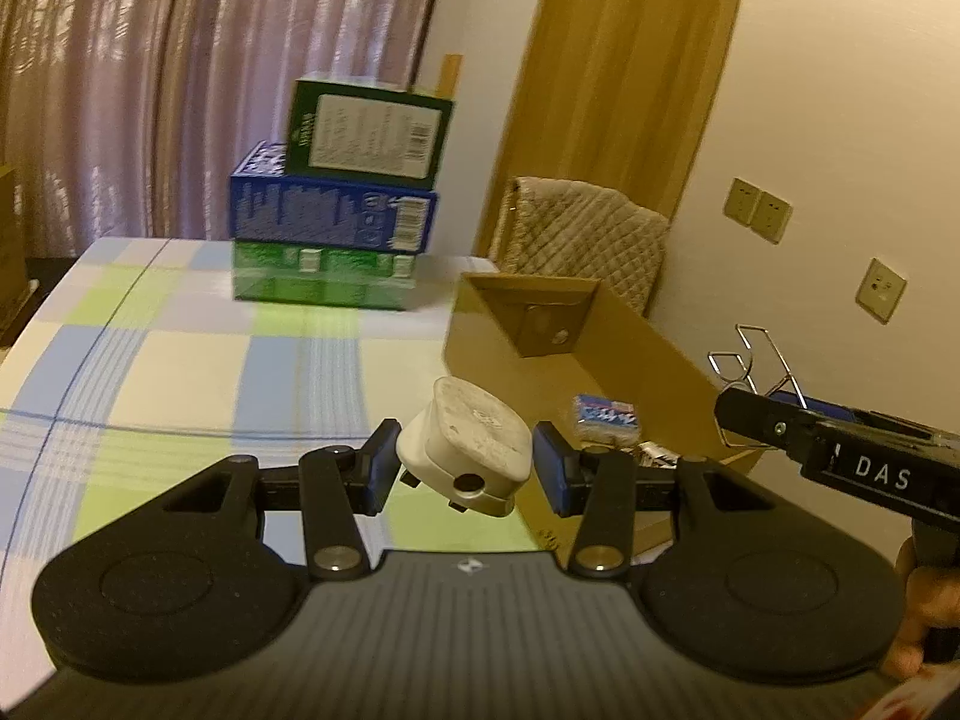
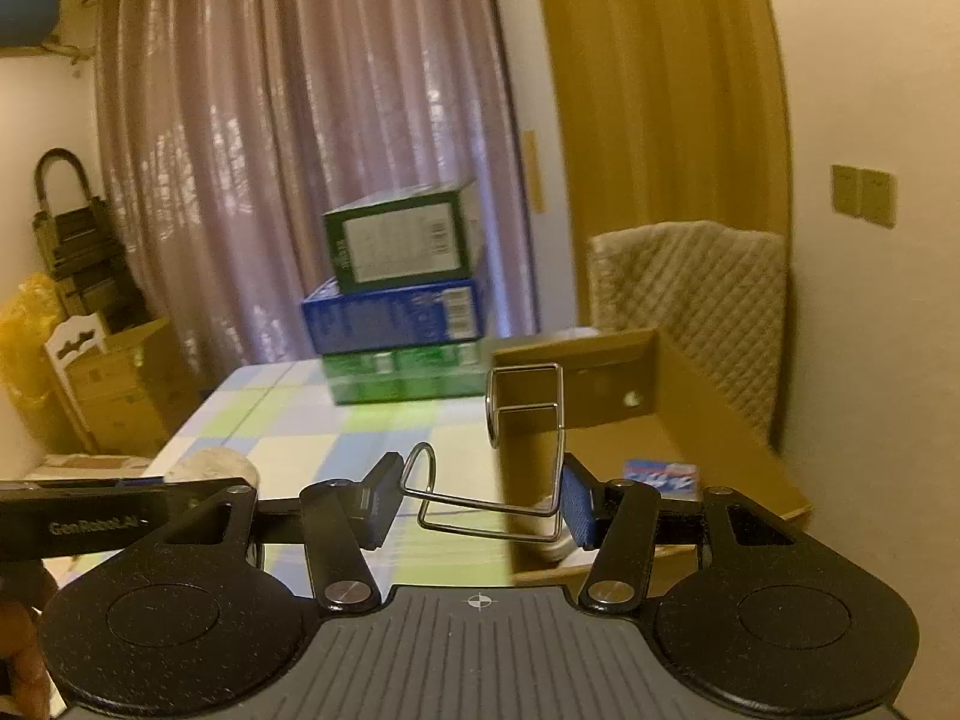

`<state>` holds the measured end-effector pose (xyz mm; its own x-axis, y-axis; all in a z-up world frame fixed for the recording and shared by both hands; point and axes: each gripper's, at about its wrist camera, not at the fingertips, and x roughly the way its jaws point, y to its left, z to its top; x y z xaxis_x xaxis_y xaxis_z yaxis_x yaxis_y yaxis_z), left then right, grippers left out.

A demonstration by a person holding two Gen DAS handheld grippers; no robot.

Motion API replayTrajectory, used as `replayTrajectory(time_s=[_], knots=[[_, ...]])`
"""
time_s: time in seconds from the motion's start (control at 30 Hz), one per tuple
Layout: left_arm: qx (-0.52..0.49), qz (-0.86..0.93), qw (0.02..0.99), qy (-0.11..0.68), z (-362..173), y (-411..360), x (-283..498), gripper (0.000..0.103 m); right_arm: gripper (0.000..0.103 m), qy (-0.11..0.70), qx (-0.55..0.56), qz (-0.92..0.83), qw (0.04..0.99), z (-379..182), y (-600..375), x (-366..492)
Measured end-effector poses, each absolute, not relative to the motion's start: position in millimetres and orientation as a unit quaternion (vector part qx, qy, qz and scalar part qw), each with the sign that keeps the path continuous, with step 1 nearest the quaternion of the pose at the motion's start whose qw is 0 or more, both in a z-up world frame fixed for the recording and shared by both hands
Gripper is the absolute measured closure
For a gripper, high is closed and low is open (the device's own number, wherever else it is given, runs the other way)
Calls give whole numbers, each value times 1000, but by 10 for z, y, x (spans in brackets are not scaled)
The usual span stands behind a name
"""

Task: Organize rigid objects
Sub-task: 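Carry the white plug and wire rack over the cardboard box, then lower the plug and rack into the box and open both tools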

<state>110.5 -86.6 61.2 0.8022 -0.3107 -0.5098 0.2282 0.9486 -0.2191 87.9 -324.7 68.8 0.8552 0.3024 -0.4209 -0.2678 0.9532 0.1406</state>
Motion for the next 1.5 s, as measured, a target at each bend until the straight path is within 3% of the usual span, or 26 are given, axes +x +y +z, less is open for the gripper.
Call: replayTrajectory(time_s=[0.5,1.17,1.5], knots=[[-33,-207,936,282,678,-1610,1597,61,52,250,14,122,960,599,-3878,1198],[38,-245,912,328,242,-2282,3213,61,52,341,-83,198,915,94,-3904,2921],[37,-245,902,353,-30,-2409,3575,61,52,383,-78,204,897,-214,-3821,3392]])
